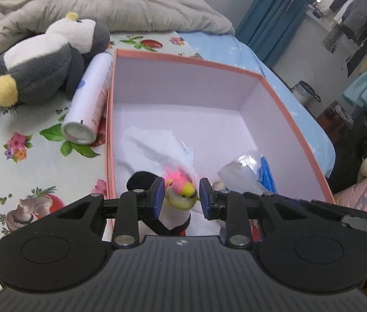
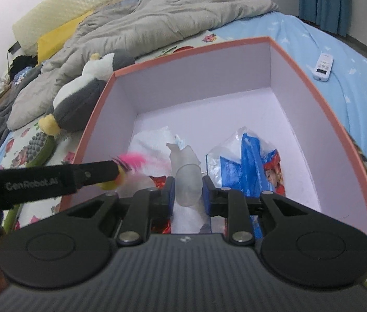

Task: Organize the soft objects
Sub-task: 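Open the left gripper over the box while the right releases the clear piece into it, then withdraw both tools up from the box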

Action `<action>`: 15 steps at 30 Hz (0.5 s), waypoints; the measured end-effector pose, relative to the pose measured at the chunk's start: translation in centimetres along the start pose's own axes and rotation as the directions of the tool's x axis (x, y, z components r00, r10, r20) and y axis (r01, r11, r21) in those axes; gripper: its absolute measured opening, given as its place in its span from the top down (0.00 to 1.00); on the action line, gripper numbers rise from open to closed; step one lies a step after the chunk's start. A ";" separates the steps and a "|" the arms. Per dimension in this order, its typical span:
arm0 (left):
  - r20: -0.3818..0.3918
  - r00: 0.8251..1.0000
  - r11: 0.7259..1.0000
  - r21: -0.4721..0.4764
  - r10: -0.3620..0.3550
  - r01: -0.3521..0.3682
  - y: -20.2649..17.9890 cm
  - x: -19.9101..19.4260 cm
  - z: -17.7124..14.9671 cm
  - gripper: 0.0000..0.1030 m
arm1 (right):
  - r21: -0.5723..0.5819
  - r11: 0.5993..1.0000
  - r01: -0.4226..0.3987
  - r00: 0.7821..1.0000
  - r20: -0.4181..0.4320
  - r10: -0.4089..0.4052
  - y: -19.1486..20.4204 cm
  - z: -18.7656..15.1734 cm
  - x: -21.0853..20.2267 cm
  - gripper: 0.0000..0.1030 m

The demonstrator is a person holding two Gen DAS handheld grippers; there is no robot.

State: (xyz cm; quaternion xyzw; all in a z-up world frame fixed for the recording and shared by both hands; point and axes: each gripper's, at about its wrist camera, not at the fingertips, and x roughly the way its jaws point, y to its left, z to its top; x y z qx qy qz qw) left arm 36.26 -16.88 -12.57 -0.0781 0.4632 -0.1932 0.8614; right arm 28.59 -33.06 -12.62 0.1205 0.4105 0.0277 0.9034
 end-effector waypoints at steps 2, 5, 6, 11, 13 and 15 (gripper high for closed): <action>-0.009 1.000 1.000 0.002 0.003 -0.003 0.1 0.2 -0.2 0.67 | 0.001 1.000 -0.002 1.000 -0.007 0.002 0.1 -0.1 0.0 0.74; -0.020 1.000 1.000 0.001 0.017 -0.017 0.3 -0.1 0.1 0.40 | 0.000 1.000 -0.008 1.000 -0.005 0.008 0.2 0.2 -0.4 0.68; -0.010 1.000 1.000 0.008 0.024 -0.024 0.3 -0.5 0.1 0.39 | 0.001 1.000 -0.009 1.000 -0.004 0.009 0.2 0.3 -0.5 0.65; 0.056 0.998 0.999 0.045 0.007 -0.009 -0.7 -3.7 0.7 0.39 | 0.013 1.000 -0.012 1.000 0.024 0.011 0.4 1.2 -2.5 0.59; 0.078 0.997 0.999 0.053 -0.003 -0.001 -1.1 -5.2 0.9 0.39 | 0.008 1.000 -0.010 0.998 0.059 0.009 0.6 1.6 -4.2 0.59; 0.100 0.995 0.998 0.054 -0.014 0.009 -1.6 -6.8 1.1 0.39 | -0.001 1.000 -0.004 0.996 0.093 0.004 0.9 1.8 -6.0 0.59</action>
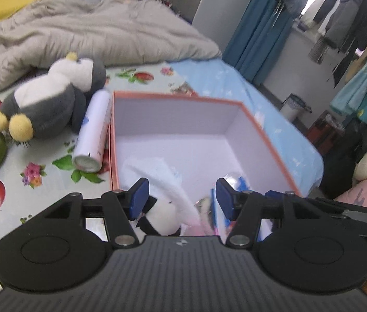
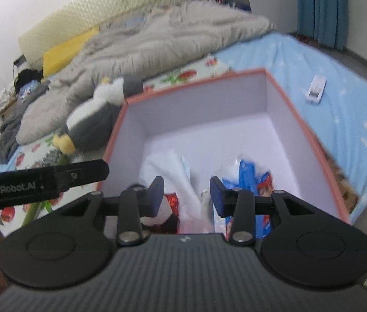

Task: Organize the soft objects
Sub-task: 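Withdraw both tools up from the box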

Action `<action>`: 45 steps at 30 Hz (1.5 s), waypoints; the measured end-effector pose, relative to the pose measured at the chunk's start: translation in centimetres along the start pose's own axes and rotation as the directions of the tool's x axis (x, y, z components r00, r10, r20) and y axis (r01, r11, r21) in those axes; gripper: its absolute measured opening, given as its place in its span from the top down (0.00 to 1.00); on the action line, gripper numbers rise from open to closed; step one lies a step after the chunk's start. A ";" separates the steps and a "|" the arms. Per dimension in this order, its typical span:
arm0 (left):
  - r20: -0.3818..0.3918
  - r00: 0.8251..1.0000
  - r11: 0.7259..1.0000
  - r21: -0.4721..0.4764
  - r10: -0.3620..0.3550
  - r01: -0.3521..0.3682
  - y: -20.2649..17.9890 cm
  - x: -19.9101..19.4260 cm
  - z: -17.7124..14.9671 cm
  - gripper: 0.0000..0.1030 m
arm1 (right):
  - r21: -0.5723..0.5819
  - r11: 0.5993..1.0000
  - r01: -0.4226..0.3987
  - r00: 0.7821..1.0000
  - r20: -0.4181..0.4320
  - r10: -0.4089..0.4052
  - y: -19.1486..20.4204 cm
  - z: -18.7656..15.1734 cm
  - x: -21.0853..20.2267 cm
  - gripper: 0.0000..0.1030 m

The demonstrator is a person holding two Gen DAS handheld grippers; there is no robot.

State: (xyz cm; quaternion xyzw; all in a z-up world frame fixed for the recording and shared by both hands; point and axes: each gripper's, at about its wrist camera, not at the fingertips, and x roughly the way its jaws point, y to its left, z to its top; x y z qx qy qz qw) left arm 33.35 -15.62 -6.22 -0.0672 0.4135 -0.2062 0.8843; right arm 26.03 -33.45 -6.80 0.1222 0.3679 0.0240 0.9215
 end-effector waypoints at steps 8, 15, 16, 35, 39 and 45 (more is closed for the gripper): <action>0.103 0.995 1.000 0.028 -0.014 0.012 -2.2 -8.3 0.7 0.39 | -0.032 0.999 -0.006 0.992 0.128 0.010 1.0 0.6 -8.3 0.59; 0.193 0.981 0.999 0.038 -0.027 0.020 -3.8 -15.3 -0.4 0.37 | -0.085 0.995 -0.043 0.975 0.213 0.060 3.0 0.1 -14.1 0.59; 0.202 0.979 0.999 0.043 -0.026 0.017 -4.1 -16.1 -0.7 0.37 | -0.098 0.994 -0.046 0.972 0.225 0.067 3.2 0.1 -15.0 0.59; 0.218 0.976 0.997 0.079 0.006 -0.023 -6.4 -23.1 -7.3 0.33 | -0.171 0.985 -0.024 0.979 0.195 0.058 4.3 -6.2 -18.7 0.59; 0.193 0.981 0.998 0.060 0.013 -0.025 -5.6 -22.4 -8.7 0.33 | -0.159 0.987 -0.015 0.982 0.181 0.045 3.7 -7.0 -18.5 0.59; 0.176 0.984 0.998 0.042 0.028 -0.036 -4.9 -21.7 -10.2 0.33 | -0.172 0.985 0.023 0.981 0.193 0.011 3.5 -7.5 -17.8 0.59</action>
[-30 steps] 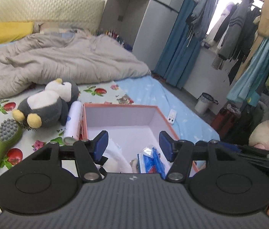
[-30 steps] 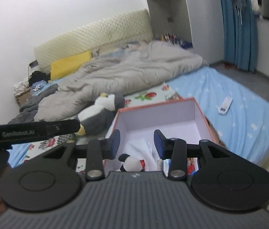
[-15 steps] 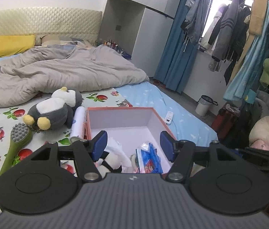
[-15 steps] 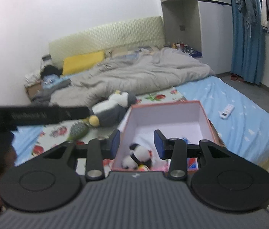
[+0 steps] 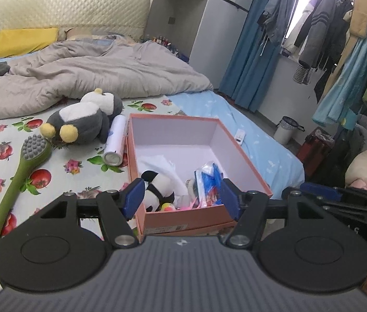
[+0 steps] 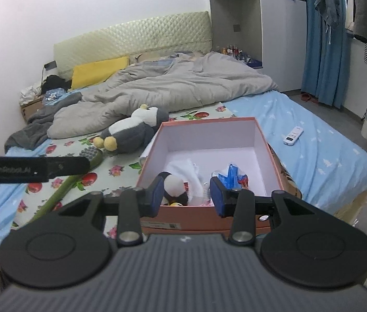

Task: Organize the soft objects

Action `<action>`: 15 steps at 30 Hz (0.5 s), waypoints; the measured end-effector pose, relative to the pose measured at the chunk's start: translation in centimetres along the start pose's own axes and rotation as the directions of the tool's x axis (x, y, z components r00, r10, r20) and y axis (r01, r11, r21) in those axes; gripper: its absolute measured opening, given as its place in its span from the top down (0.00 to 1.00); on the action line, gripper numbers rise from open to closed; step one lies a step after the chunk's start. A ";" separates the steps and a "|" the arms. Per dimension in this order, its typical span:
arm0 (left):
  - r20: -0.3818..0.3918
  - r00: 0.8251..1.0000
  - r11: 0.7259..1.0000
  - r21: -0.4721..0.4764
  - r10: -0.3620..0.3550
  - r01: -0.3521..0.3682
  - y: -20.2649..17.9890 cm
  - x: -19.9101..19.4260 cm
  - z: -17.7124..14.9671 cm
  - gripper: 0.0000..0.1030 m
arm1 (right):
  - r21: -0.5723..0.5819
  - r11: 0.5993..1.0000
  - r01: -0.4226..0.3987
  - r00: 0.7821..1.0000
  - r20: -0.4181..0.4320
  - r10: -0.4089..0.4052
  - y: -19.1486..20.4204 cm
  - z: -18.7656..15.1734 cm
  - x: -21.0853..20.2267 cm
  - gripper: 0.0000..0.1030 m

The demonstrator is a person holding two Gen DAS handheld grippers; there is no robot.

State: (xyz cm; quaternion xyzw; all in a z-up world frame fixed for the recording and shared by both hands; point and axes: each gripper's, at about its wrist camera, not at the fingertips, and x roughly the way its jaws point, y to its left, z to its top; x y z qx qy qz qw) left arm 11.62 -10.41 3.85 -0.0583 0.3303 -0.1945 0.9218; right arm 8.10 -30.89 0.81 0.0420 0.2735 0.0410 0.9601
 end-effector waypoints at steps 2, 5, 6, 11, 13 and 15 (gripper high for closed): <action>-0.006 1.000 1.000 -0.004 0.005 -0.005 0.3 0.3 -0.2 0.33 | 0.003 1.000 0.003 1.000 -0.008 -0.003 -0.1 -0.2 0.2 0.59; -0.011 1.000 1.000 -0.003 0.008 -0.008 0.5 0.6 -0.5 0.33 | 0.006 1.000 0.005 1.000 -0.016 -0.004 -0.3 -0.5 0.4 0.59; -0.011 1.000 1.000 -0.005 0.009 -0.009 0.6 0.6 -0.6 0.33 | 0.007 1.000 0.009 1.000 -0.018 -0.009 -0.4 -0.6 0.5 0.59; -0.015 1.000 1.000 -0.003 0.011 -0.011 0.7 0.9 -0.6 0.33 | 0.013 1.000 0.022 0.999 -0.039 -0.022 -0.5 -1.0 1.1 0.59; -0.015 1.000 1.000 0.000 0.009 -0.009 0.7 1.0 -0.6 0.33 | 0.013 1.000 0.021 0.999 -0.042 -0.020 -0.4 -1.1 1.3 0.59; -0.014 1.000 1.000 0.003 0.011 -0.011 0.7 1.1 -0.6 0.33 | 0.005 1.000 0.027 0.999 -0.039 -0.027 -0.4 -1.2 1.3 0.59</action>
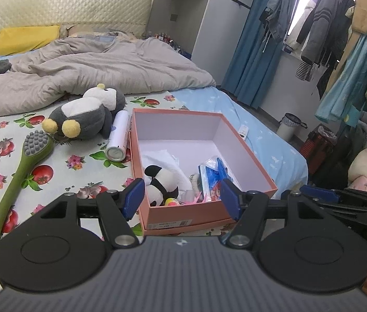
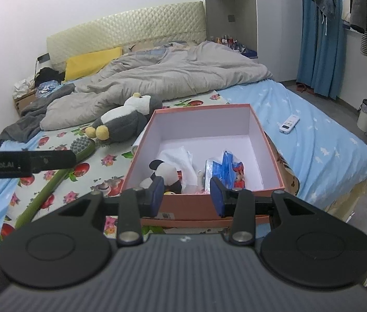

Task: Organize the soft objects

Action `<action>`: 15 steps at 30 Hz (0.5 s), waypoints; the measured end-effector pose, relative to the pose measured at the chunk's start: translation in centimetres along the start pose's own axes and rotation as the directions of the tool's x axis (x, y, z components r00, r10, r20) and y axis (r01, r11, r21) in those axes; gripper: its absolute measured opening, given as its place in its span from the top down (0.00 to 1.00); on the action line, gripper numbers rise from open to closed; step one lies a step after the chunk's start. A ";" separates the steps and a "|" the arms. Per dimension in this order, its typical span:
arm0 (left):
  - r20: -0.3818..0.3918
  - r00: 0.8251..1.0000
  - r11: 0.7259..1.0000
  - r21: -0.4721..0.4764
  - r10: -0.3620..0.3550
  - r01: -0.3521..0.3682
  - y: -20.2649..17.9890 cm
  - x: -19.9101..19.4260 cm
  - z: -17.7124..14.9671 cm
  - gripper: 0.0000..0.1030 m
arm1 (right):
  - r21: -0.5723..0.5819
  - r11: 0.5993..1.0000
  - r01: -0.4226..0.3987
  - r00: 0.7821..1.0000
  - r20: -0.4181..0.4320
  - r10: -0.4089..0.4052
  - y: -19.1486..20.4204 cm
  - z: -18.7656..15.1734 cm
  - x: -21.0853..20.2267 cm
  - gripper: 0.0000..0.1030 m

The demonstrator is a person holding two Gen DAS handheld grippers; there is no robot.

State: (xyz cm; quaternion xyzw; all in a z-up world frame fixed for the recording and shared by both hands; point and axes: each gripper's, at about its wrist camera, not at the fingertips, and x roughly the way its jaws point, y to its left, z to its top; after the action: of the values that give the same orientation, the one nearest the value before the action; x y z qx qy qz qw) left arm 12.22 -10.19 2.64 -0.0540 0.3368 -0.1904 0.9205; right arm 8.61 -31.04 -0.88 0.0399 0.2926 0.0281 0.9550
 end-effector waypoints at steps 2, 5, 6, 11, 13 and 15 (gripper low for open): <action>-0.001 1.000 1.000 -0.003 0.001 -0.001 0.0 0.0 0.0 0.33 | -0.003 1.000 0.017 1.000 0.002 -0.017 0.0 0.0 0.0 0.59; -0.006 1.000 1.000 -0.003 0.001 -0.001 -0.1 0.1 0.0 0.33 | 0.010 1.000 0.012 1.000 0.005 -0.012 -0.4 -0.1 0.0 0.59; -0.009 1.000 1.000 0.000 -0.001 0.001 -0.1 0.2 -0.1 0.29 | 0.006 1.000 0.020 1.000 0.009 -0.020 -0.3 -0.1 0.1 0.59; -0.029 1.000 1.000 0.017 0.010 -0.010 -0.1 0.8 0.1 0.06 | 0.003 1.000 0.019 1.000 0.001 -0.019 -0.2 -0.3 0.7 0.18; -0.031 0.999 1.000 0.017 0.016 -0.015 0.1 0.8 0.2 0.03 | 0.003 1.000 0.021 1.000 0.005 -0.021 -0.2 -0.3 0.7 0.12; -0.036 0.999 1.000 0.018 0.023 -0.022 0.2 1.0 0.2 0.01 | 0.003 0.999 0.032 1.000 0.001 -0.032 -0.3 -0.2 0.8 0.11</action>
State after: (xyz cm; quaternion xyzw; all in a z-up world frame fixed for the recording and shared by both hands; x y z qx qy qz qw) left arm 13.10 -10.38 2.17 -0.0388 0.3522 -0.1838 0.9169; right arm 9.16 -31.22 -1.48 0.0365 0.2925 0.0126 0.9555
